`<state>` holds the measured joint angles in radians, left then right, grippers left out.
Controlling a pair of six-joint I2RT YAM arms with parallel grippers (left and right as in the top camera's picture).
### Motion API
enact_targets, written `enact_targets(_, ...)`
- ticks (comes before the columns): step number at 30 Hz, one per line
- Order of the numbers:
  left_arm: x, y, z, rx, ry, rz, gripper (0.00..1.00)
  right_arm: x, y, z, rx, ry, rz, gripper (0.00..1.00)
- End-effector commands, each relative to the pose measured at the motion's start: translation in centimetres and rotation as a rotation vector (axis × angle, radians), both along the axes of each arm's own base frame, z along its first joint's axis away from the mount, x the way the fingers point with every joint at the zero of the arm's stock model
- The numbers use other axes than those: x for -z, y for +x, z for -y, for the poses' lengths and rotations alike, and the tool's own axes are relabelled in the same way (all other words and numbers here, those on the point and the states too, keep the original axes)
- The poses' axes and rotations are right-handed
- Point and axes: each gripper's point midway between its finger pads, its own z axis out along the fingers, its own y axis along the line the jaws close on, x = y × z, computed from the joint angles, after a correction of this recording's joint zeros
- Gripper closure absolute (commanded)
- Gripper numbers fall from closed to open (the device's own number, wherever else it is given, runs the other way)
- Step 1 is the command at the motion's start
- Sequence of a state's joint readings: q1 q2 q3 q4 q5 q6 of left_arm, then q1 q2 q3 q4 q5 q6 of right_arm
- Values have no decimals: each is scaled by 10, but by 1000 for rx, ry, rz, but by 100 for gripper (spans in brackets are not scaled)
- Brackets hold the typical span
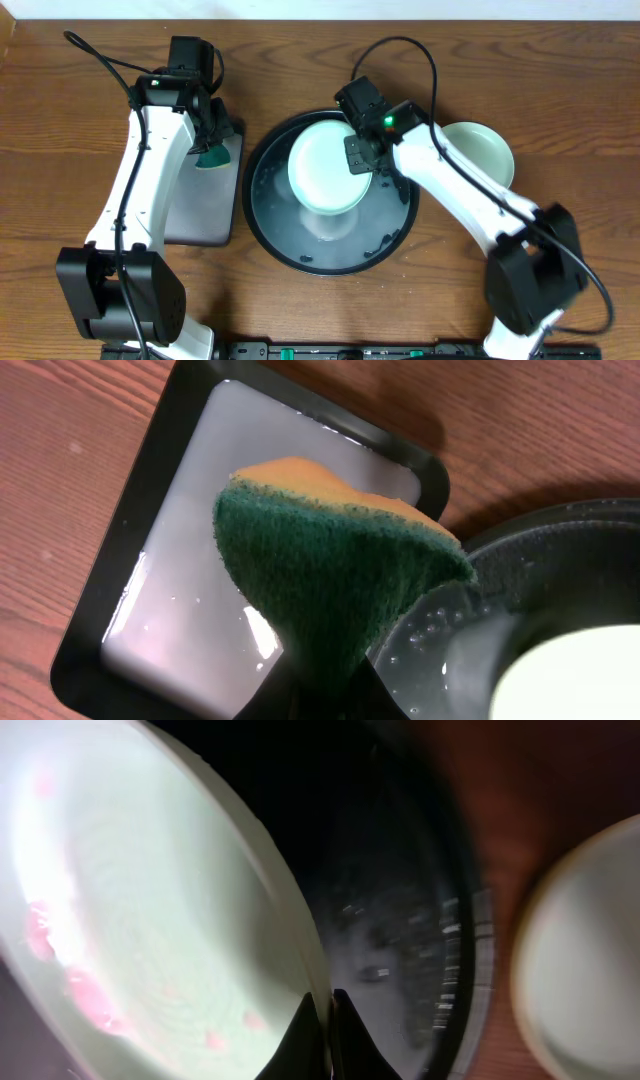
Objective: Clean dirty plates on tray and stack at the side
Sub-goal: 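Withdraw the sponge to the black dish with left gripper, then lift the green plate with right gripper and stack it on the pile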
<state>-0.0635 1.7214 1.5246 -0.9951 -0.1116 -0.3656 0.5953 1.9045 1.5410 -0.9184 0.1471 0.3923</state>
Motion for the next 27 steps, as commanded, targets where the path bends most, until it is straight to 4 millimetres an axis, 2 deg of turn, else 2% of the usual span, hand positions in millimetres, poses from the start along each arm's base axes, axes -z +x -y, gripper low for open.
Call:
enact_targets(1,-9,3,-3,-8,10,26,92,-58,15,17,0,-184,255,99)
enact_targets(7,-9,3,-3,-9,9,26,92,-106,10,19,-37,-378,458,99)
enact_targets(10,-9,3,-3,-9,9,27,92,-120,5,14,-112,-492,515,99)
enact_targets(11,-9,3,-3,-9,9,26,92,-130,1,11,-141,-569,559,99)
enact_targets(18,-9,4,-3,-19,6,29,92,-171,-15,3,-97,-755,754,99)
enact_targets(23,-10,4,-3,-18,4,32,92,-193,-24,2,-54,-838,848,99)
enact_targets(27,-9,4,-2,-18,3,31,92,-203,-25,3,-20,-867,889,99)
